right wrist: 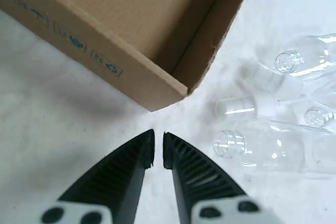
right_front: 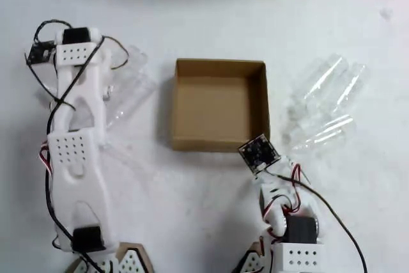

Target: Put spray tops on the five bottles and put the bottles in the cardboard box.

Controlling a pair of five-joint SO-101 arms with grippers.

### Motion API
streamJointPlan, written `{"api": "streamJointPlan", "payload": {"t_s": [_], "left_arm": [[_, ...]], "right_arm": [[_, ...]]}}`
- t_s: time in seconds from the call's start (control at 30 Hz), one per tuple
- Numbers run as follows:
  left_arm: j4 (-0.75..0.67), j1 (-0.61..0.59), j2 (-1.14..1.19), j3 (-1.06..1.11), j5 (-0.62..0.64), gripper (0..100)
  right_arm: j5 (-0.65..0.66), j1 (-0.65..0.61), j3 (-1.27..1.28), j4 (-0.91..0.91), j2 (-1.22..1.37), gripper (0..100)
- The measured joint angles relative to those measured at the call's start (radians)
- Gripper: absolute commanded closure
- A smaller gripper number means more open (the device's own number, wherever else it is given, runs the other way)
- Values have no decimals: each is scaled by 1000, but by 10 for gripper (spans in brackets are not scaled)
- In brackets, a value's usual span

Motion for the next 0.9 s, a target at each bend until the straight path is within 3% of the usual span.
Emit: {"api": "streamJointPlan", "payload": {"t_s": [0.3,0.67,0.9], "left_arm": [[-25,-3,17,0,5,623],[-38,-94,34,-83,5,620],[94,-38,31,-193,5,622]], "right_arm": [[0,0,0,0,0,983],[0,0,0,0,0,983],[0,0,0,0,0,983]]}}
